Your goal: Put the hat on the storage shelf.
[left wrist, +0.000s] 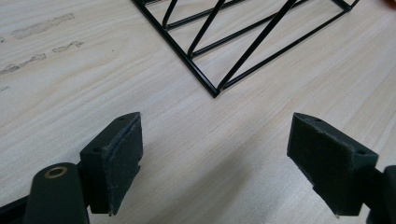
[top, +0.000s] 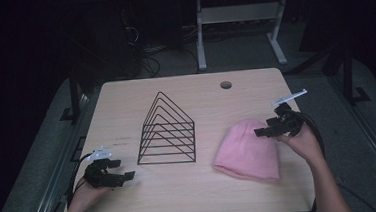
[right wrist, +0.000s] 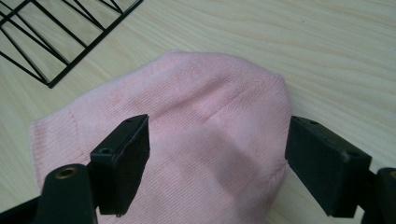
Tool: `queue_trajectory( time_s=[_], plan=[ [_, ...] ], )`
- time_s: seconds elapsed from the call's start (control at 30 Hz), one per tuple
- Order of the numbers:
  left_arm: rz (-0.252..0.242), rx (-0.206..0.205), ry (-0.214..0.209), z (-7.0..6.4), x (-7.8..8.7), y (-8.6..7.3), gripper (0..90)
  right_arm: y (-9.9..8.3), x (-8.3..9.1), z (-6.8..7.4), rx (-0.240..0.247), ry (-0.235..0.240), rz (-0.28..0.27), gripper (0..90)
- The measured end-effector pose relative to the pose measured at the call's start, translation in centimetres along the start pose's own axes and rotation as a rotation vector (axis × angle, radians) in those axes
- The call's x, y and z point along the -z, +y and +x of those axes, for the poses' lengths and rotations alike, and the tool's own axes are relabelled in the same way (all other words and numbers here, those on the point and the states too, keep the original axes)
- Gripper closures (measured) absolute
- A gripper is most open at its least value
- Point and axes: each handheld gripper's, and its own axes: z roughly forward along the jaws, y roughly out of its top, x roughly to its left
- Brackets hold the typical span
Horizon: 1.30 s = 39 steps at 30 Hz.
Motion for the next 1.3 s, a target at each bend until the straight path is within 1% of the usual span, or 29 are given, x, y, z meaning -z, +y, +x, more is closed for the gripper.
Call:
queue_trajectory(
  time_s=[0.03, 0.07, 0.1, 0.17, 0.2, 0.23, 0.27, 0.37, 0.4, 0.43, 0.47, 0.53, 0.57, 0.63, 0.7, 0.73, 0.87, 1.07, 1.13, 1.17, 1.2, 1.23, 1.27, 1.3],
  plan=[
    [-0.006, 0.006, 0.000, 0.0, 0.0, 0.0, 18.4, 0.3, -0.4, -0.2, -0.003, 0.003, 0.008, 21.8],
    [-0.006, 0.006, 0.000, 0.0, 0.0, 0.0, 18.4, 0.3, -0.4, -0.2, -0.003, 0.003, 0.008, 21.8],
    [0.003, -0.004, 0.000, 0.1, 0.0, 0.0, 18.4, 0.6, -0.6, -0.3, -0.001, -0.001, 0.018, 21.9],
    [0.001, -0.003, -0.001, 0.2, 0.0, -0.1, 18.4, 0.9, -0.8, -0.4, 0.003, -0.006, 0.017, 22.2],
    [0.001, -0.003, -0.001, 0.2, 0.0, -0.1, 18.4, 1.1, -0.8, -0.4, -0.008, -0.005, 0.024, 22.3],
    [-0.005, 0.006, 0.000, 0.1, 0.0, -0.1, 18.4, 1.2, -0.9, -0.6, -0.002, -0.006, 0.020, 22.4],
    [-0.009, 0.007, 0.002, 0.1, 0.0, -0.1, 18.4, 1.2, -0.9, -0.6, -0.002, -0.006, 0.020, 22.4],
    [0.000, 0.007, 0.012, 0.2, 0.0, -0.1, 18.4, 1.5, -1.3, -1.0, -0.024, 0.000, 0.022, 22.6],
    [0.002, 0.009, 0.012, 0.3, 0.1, -0.1, 18.4, 1.5, -1.3, -1.0, -0.024, 0.000, 0.022, 22.6],
    [-0.006, 0.019, 0.010, 0.2, 0.0, -0.1, 18.4, 1.6, -1.5, -1.1, -0.023, -0.001, 0.025, 22.9],
    [-0.008, 0.021, 0.009, 0.2, 0.1, -0.1, 18.4, 1.7, -1.8, -1.3, -0.032, -0.005, 0.038, 23.0],
    [-0.009, 0.020, 0.009, 0.2, 0.1, -0.1, 18.4, 1.6, -2.0, -1.5, -0.031, -0.004, 0.038, 23.0],
    [-0.009, 0.021, 0.010, 0.2, 0.1, -0.1, 18.4, 1.6, -2.3, -1.7, -0.046, -0.007, 0.054, 23.4],
    [-0.006, 0.020, 0.012, 0.2, 0.0, -0.1, 18.4, 1.6, -2.4, -1.8, -0.055, -0.008, 0.059, 23.5],
    [-0.003, 0.016, 0.013, 0.3, 0.0, -0.1, 18.4, 1.5, -2.7, -2.4, -0.074, -0.005, 0.075, 25.3],
    [-0.003, 0.016, 0.013, 0.3, 0.0, -0.1, 18.4, 1.5, -2.7, -2.4, -0.074, -0.005, 0.075, 25.3],
    [0.005, 0.007, 0.012, 0.3, -0.1, -0.1, 18.4, 1.4, -3.1, -2.9, -0.104, -0.006, 0.091, 27.1],
    [0.013, 0.010, 0.018, 0.3, -0.1, -0.1, 18.4, 1.4, -3.6, -3.2, -0.105, -0.009, 0.103, 31.5],
    [0.016, 0.008, 0.019, 0.3, -0.1, -0.1, 18.4, 1.5, -3.8, -3.2, -0.110, -0.014, 0.111, 33.9],
    [0.016, 0.009, 0.019, 0.3, -0.1, -0.1, 18.4, 1.6, -4.0, -3.3, -0.114, -0.027, 0.119, 36.1],
    [0.016, 0.009, 0.019, 0.3, -0.1, -0.1, 18.4, 1.6, -4.0, -3.3, -0.114, -0.027, 0.119, 36.1],
    [0.017, 0.009, 0.019, 0.3, -0.1, -0.1, 18.4, 1.6, -4.2, -3.4, -0.119, -0.025, 0.124, 39.4],
    [0.017, 0.009, 0.019, 0.3, -0.1, -0.1, 18.4, 1.6, -4.2, -3.4, -0.119, -0.025, 0.124, 39.4],
    [0.010, 0.020, 0.020, 0.3, -0.1, -0.1, 18.4, 1.7, -4.4, -3.3, -0.116, -0.028, 0.137, 43.5]
  ],
)
